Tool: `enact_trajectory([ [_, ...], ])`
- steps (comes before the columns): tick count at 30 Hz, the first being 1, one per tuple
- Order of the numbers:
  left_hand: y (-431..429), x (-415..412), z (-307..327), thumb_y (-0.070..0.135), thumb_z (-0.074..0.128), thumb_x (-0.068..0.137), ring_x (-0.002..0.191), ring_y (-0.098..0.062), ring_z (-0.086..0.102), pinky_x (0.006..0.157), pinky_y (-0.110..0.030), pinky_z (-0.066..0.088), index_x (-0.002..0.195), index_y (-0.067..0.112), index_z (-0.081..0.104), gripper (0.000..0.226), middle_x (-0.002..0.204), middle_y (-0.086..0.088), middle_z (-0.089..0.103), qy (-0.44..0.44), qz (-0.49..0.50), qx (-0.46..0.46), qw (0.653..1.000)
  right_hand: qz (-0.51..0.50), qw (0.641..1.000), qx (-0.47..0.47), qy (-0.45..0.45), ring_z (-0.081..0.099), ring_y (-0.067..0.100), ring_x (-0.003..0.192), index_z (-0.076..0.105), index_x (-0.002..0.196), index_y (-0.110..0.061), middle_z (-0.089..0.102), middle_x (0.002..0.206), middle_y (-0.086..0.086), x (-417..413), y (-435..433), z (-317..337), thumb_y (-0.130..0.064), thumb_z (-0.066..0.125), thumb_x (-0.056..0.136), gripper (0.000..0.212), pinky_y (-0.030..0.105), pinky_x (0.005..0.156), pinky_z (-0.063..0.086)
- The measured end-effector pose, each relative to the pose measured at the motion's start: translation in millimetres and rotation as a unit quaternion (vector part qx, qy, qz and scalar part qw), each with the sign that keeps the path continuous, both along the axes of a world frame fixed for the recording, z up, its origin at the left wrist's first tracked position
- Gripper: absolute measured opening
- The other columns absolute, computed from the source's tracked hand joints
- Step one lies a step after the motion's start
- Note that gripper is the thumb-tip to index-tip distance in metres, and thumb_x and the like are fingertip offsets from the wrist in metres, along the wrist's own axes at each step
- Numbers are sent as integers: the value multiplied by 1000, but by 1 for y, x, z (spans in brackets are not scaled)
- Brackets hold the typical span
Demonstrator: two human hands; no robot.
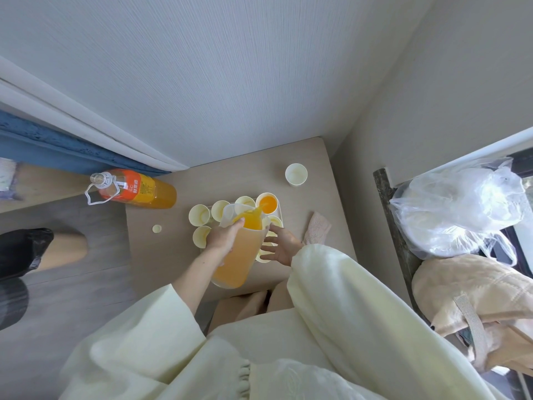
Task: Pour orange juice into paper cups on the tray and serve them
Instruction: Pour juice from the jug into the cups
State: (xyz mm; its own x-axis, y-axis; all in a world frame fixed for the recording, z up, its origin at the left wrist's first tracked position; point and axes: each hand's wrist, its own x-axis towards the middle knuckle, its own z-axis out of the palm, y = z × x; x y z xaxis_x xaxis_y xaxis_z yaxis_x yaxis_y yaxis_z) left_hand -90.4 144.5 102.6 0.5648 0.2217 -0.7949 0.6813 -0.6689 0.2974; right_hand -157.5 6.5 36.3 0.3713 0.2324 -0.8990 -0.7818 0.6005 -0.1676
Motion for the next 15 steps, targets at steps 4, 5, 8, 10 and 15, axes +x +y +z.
enact_trajectory([
  [4, 0, 0, 0, 61, 60, 82, 58, -23, 46, 67, -34, 41, 62, 14, 41, 54, 58, -5, 45, 0, -2, 1, 1000, 3, 1000, 0, -1, 53, 34, 120, 56, 128, -15, 52, 133, 15, 0, 0, 2, -43, 49, 97, 42, 47, 88, 51],
  [5, -1, 0, 1, 61, 60, 82, 58, -23, 46, 67, -34, 41, 62, 14, 41, 54, 58, -6, 45, 0, -2, 2, 1000, 5, 1000, 0, -2, 52, 34, 121, 56, 128, -15, 52, 133, 15, 0, -1, 3, -43, 49, 97, 43, 48, 90, 51],
  [8, -1, 0, 2, 60, 59, 83, 58, -23, 46, 68, -33, 41, 61, 13, 41, 55, 58, -6, 44, 1, 0, 4, 1000, 4, 1000, 0, 3, 52, 34, 122, 54, 132, -14, 51, 134, 14, 0, -1, 2, -43, 47, 98, 45, 47, 88, 51],
  [10, -1, 0, 3, 59, 58, 84, 58, -23, 46, 68, -32, 41, 60, 11, 41, 56, 57, -6, 43, 1, 1, 6, 1000, 4, 1000, -2, 6, 53, 34, 120, 53, 133, -14, 51, 135, 14, 1, 0, 1, -44, 47, 98, 46, 45, 82, 52],
  [15, 0, 1, 4, 59, 60, 82, 59, -24, 46, 71, -34, 43, 60, 11, 41, 56, 56, -5, 42, 0, 5, 3, 1000, 3, 1000, -4, 15, 53, 34, 121, 52, 134, -13, 51, 136, 14, 3, 2, 0, -43, 47, 98, 47, 44, 77, 54],
])
